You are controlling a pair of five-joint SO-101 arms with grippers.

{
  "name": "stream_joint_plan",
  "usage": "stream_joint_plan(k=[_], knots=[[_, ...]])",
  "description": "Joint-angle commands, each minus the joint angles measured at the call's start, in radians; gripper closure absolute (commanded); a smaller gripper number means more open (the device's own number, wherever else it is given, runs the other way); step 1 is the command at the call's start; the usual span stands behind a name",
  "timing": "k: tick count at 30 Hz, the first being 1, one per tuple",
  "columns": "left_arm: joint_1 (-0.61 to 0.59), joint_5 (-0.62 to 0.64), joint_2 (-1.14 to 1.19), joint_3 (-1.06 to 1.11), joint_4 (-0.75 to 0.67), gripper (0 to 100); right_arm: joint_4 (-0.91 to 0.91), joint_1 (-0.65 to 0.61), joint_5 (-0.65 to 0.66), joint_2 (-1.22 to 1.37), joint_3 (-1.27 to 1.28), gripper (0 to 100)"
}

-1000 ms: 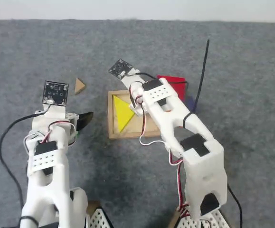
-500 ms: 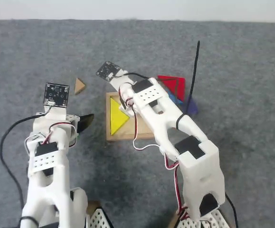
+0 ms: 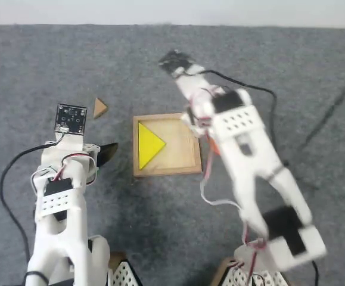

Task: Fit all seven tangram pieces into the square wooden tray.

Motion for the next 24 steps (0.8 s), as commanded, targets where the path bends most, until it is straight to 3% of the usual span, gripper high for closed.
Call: stream_joint_plan(k=[1,5,16,20,24], knots=[[0.005,0.009,-0.031,-0.013,-0.032,55,-0.147,0.067,-0.012,-0.147,0.141,96.9],[0.006,0.009,-0.031,-0.013,-0.032,55,-0.249,0.094,-0.014,-0.045,0.140,84.5],[0.008,0.009,-0.025,-0.013,-0.032,55,-0.260,0.119,-0.296,0.549,-0.456,80.0],[0.009,0.009,-0.025,0.002,-0.034,55,-0.142,0.137,-0.288,0.713,-0.713,74.2],[0.009,0.009,-0.028,0.007,-0.034,55,-0.050,0.130,-0.206,0.863,-0.931,81.1]])
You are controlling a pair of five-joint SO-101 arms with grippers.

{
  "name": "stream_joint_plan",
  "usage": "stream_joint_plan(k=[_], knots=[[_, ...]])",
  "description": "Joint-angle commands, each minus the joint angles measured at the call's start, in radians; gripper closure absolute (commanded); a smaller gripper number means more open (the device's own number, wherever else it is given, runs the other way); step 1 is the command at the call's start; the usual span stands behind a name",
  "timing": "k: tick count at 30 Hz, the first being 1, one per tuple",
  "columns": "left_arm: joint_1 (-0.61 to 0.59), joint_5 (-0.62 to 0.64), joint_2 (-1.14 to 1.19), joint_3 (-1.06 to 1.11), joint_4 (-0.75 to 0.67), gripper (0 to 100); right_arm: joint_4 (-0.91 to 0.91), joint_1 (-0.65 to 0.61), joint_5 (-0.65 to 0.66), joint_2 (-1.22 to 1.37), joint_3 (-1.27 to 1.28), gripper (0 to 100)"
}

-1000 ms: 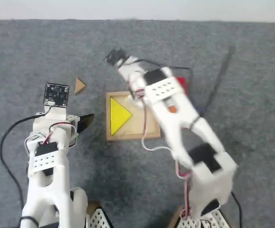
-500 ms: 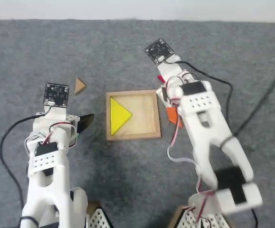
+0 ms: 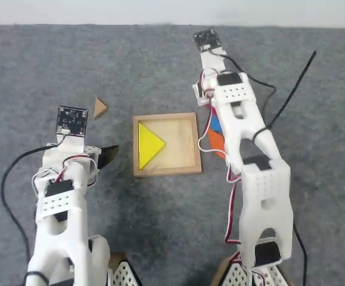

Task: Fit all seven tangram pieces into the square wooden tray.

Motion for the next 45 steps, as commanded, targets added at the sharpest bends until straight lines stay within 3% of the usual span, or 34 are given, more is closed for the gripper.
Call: stream_joint_plan(k=[1,7,14,21,26,29,32,36,39,41,45], knots=[[0.011,0.009,-0.026,-0.012,-0.028,55,0.056,-0.005,0.049,0.091,-0.244,83.9],[0.041,0.009,-0.025,-0.008,-0.028,55,0.105,-0.005,0.055,0.283,-0.482,97.2],[0.040,0.009,-0.025,-0.008,-0.028,55,0.435,-0.004,0.063,0.364,-0.750,99.1],[0.040,0.009,-0.025,-0.008,-0.028,55,0.611,-0.035,0.344,0.440,-0.819,99.1],[0.040,0.009,-0.023,-0.008,-0.028,55,0.717,-0.048,0.397,0.430,-0.862,99.1],[0.040,0.009,-0.023,-0.008,-0.028,55,0.750,-0.042,0.373,0.415,-0.974,99.1],[0.040,0.009,-0.023,-0.008,-0.028,55,0.711,-0.025,0.229,0.424,-1.103,99.1],[0.040,0.009,-0.023,-0.008,-0.028,55,0.414,-0.004,-0.012,0.493,-1.069,99.0],[0.040,0.009,-0.023,-0.008,-0.028,55,0.191,0.021,-0.094,0.581,-0.991,99.0],[0.040,0.009,-0.023,-0.008,-0.028,55,0.213,0.024,-0.055,0.608,-0.982,99.0],[0.040,0.009,-0.023,-0.008,-0.028,55,0.443,0.021,0.014,0.584,-1.039,98.8]])
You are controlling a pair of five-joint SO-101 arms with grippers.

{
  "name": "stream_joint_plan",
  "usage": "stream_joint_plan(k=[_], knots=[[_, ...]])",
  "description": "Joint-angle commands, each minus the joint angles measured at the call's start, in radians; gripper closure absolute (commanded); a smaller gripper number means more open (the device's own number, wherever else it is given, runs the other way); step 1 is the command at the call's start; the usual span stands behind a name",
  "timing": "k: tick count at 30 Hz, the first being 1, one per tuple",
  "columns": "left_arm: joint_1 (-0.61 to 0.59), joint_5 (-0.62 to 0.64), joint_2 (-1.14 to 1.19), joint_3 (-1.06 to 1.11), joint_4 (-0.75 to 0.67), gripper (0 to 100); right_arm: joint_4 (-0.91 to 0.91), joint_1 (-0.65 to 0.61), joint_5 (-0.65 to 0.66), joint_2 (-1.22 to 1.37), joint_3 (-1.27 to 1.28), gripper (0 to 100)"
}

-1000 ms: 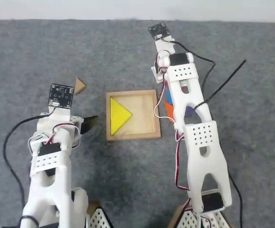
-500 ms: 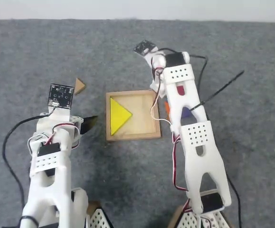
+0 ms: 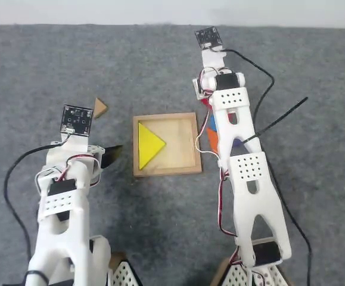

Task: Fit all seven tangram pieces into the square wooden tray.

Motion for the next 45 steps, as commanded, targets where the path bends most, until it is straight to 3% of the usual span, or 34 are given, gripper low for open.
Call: stream_joint_plan(k=[1,5,11,19,31,45], knots=[[0.006,0.009,-0.023,-0.008,-0.028,55,0.177,0.008,0.044,-0.062,-0.075,98.8],[0.006,0.009,-0.023,-0.008,-0.026,55,0.297,0.010,0.058,-0.064,-0.080,98.7],[0.006,0.009,-0.023,-0.008,-0.025,55,0.490,-0.004,0.255,-0.062,-0.086,98.9],[0.003,0.009,-0.031,0.010,-0.026,55,0.504,0.016,0.265,-0.147,-0.060,99.0],[0.005,0.009,-0.031,0.010,-0.028,55,0.498,0.127,0.267,-0.446,0.420,99.0],[0.005,0.009,-0.031,0.012,-0.028,55,0.426,0.133,0.232,-0.993,1.013,98.8]])
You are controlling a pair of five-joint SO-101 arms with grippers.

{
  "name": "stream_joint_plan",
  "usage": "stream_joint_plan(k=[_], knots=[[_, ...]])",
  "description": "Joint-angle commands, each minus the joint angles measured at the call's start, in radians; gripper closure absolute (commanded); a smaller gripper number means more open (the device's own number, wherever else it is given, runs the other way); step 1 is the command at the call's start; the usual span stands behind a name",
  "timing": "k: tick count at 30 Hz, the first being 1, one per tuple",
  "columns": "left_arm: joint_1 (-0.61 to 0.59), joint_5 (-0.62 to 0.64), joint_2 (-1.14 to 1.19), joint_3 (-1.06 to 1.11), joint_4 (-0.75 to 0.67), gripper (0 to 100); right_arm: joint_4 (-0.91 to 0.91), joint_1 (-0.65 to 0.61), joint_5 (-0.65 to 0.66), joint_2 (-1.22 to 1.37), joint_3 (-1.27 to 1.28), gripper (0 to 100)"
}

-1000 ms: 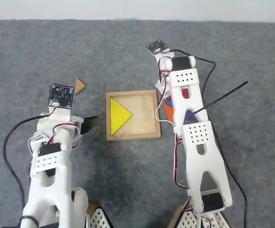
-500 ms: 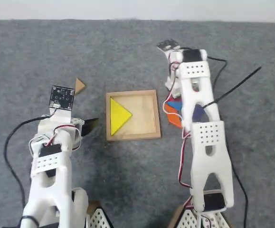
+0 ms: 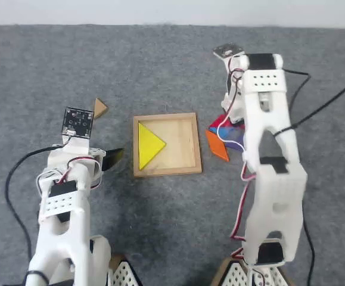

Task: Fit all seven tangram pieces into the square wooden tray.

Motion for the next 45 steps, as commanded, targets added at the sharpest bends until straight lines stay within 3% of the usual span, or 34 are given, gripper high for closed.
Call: stream_joint_plan(k=[1,7,12,14,34,37,40,45], knots=[[0.005,0.009,-0.028,-0.010,-0.028,55,-0.065,0.008,-0.009,-0.208,0.181,98.7],[0.006,0.009,-0.028,-0.010,-0.028,55,-0.390,0.025,-0.044,-0.191,0.427,96.9],[0.006,0.009,-0.028,-0.010,-0.028,55,-0.469,0.041,-0.419,-0.058,0.347,89.8],[0.006,0.009,-0.028,-0.010,-0.028,55,-0.441,0.041,-0.460,-0.013,0.279,89.7],[0.006,0.009,-0.025,-0.010,-0.028,55,-0.380,0.081,-0.460,0.506,-0.434,89.7],[0.006,0.009,-0.025,-0.010,-0.028,55,-0.371,0.062,-0.411,0.545,-0.534,89.8],[0.006,0.009,-0.025,-0.010,-0.028,55,-0.278,0.048,-0.327,0.559,-0.634,89.7],[0.006,0.009,-0.023,-0.010,-0.028,55,-0.059,0.050,-0.327,0.564,-0.884,89.7]])
